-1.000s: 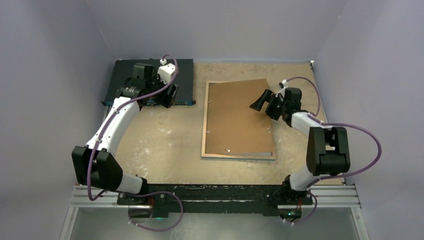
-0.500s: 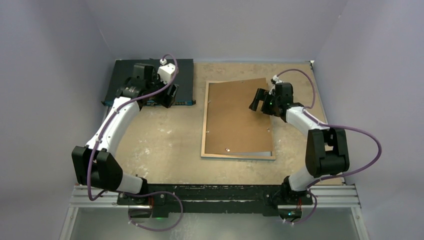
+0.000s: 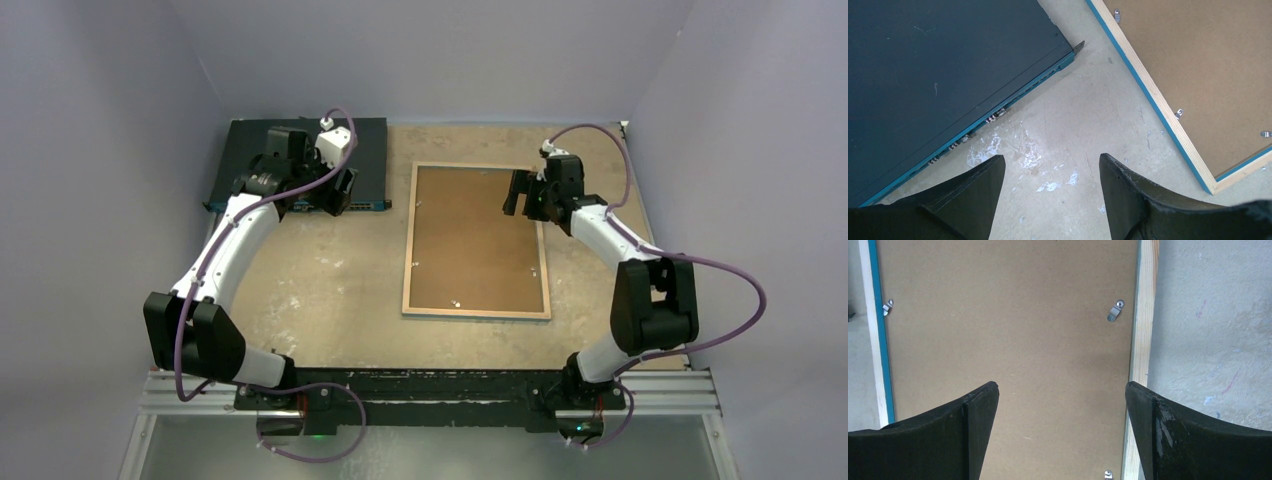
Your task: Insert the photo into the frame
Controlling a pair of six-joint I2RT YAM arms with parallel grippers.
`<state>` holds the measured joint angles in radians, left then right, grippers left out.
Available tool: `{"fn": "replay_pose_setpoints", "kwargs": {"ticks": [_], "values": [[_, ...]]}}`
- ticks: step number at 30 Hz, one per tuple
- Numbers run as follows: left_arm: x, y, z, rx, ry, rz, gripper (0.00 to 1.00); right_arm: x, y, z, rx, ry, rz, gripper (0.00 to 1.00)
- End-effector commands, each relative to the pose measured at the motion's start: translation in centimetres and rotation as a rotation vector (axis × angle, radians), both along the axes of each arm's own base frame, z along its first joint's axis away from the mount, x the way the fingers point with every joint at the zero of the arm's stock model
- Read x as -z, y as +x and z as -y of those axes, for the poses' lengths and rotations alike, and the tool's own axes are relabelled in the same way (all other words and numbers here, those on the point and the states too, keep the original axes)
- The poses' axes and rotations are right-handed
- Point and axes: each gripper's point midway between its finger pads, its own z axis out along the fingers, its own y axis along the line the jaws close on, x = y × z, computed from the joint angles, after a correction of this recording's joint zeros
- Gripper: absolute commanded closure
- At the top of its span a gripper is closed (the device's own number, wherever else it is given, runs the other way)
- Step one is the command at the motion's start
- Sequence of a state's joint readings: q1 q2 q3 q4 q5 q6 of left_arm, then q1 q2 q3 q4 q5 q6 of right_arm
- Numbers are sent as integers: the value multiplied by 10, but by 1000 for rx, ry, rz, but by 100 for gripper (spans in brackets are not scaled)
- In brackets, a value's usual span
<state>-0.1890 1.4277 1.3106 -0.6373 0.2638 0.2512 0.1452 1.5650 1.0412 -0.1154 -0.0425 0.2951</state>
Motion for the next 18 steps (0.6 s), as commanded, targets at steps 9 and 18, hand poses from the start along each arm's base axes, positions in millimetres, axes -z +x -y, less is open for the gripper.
{"fn": "replay_pose_setpoints", "kwargs": {"ticks": [9,18], "values": [[-8,4,5,8,-32,-2,32,-104,12,-39,-62,257,265,1],[6,9,16,11,-71,-82,29,-99,14,-75,-117,379,247,1]]}}
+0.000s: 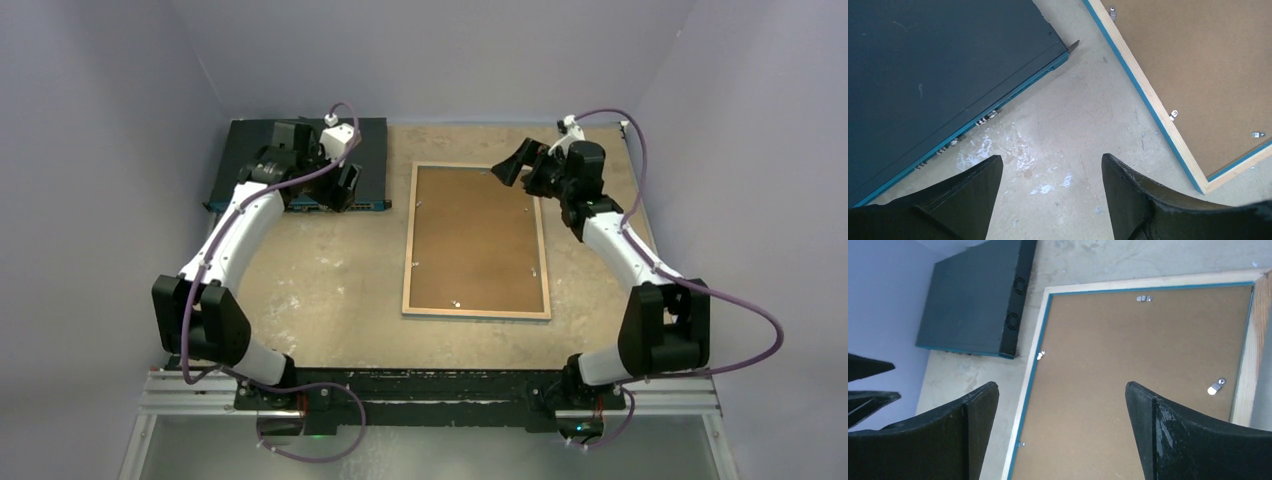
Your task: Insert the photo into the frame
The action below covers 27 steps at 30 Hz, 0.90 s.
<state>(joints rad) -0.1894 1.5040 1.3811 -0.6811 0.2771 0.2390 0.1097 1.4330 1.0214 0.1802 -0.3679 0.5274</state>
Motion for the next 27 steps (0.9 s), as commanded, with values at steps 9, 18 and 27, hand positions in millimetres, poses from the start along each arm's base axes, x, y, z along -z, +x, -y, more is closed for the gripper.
{"fn": "replay_pose_setpoints", "kwargs": {"ticks": [9,18,27], "values": [[69,-17,83,116,-155,-225,38,-8,-26,-18,37,235,-34,1],[120,-37,112,137,-185,-357,52,20,-76,-87,-130,128,-28,58],[146,-42,136,153,-263,-459,67,87,-121,-151,-241,115,-160,68]]}}
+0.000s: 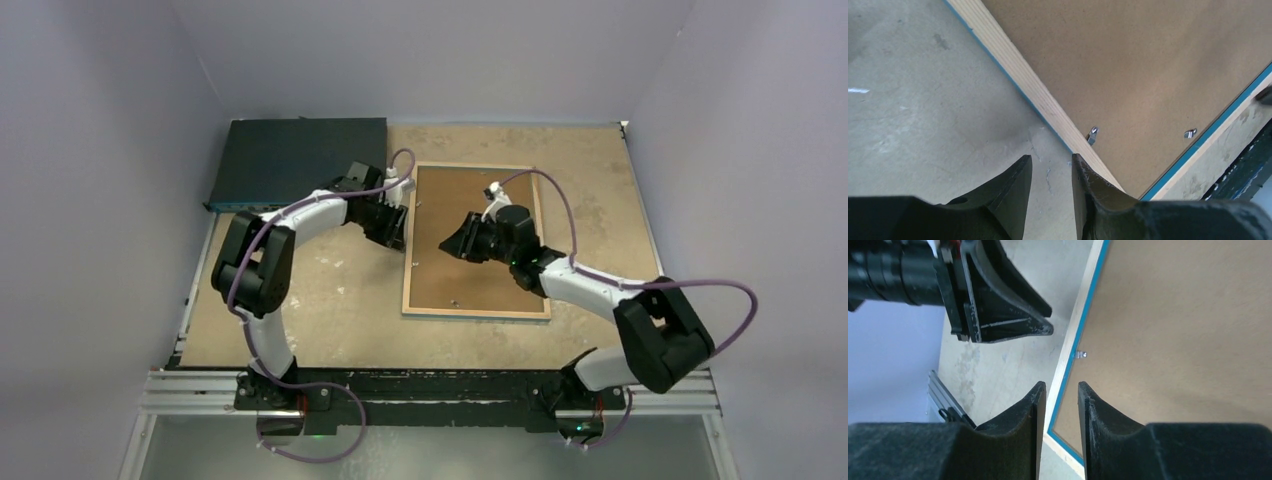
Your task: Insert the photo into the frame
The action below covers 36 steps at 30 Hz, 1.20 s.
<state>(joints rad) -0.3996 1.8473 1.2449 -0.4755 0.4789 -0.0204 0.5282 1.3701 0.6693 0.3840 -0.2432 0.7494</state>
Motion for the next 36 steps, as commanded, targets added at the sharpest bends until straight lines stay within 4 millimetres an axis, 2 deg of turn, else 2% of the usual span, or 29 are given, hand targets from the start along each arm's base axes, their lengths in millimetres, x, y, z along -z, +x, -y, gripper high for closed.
{"fn": "replay_pose_setpoints", "kwargs": {"ticks": [1,4,7,8,13,14,28,36], "values": [[2,1,19,11,-83,-29,68,5,-8,-31,-37,24,33,69],[7,0,20,14,-86,-32,69,19,-13,-43,-69,23,26,77],[11,0,21,16,-82,-30,71,28,-14,-51,-78,33,20,81],[13,0,20,17,-80,-33,72,30,-15,-55,-87,36,21,80],[21,-3,20,20,-76,-48,76,44,-24,-69,-125,40,10,62],[23,-5,20,20,-74,-52,77,46,-26,-72,-132,43,10,61],[32,-7,16,19,-54,-61,83,73,-30,-82,-168,18,-26,60],[33,-9,15,24,-49,-69,86,79,-26,-85,-162,17,-24,60]]}}
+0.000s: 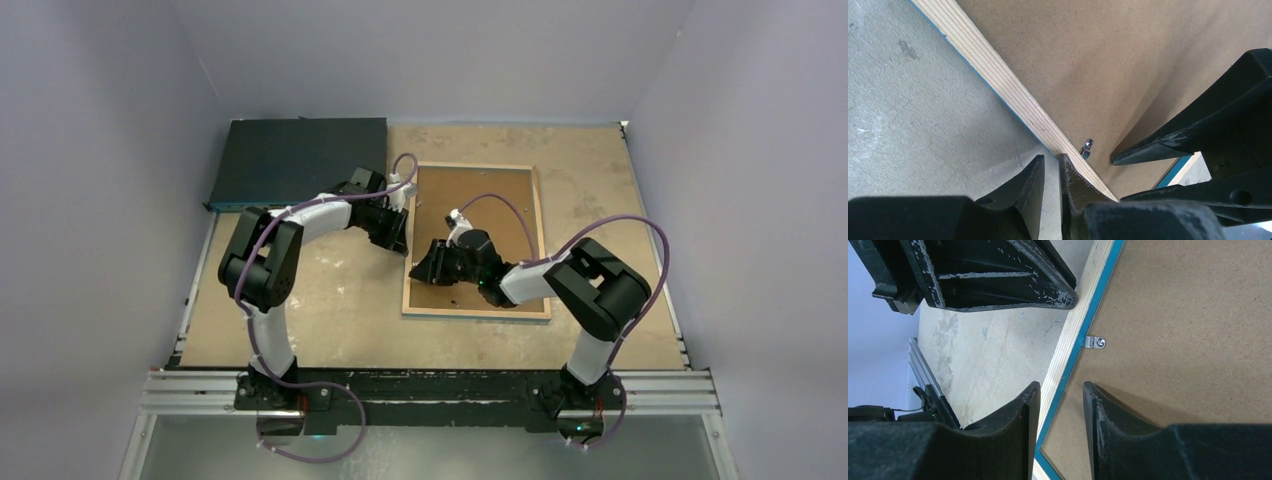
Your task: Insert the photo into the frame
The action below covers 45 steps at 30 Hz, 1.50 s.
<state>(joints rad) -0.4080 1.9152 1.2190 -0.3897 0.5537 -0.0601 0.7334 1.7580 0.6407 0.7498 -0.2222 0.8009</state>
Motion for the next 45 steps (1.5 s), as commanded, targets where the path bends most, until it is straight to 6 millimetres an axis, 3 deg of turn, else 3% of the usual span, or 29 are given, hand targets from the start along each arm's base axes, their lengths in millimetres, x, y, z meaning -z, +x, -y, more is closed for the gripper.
{"fn": "replay_pose_setpoints", "kwargs": {"ticks": [1,45], "values": [[12,-4,-1,11,17,-11,86,-11,9,-9,3,29,46,60],[7,-8,-2,25,14,-8,91,-18,37,-26,18,48,137,61]]}}
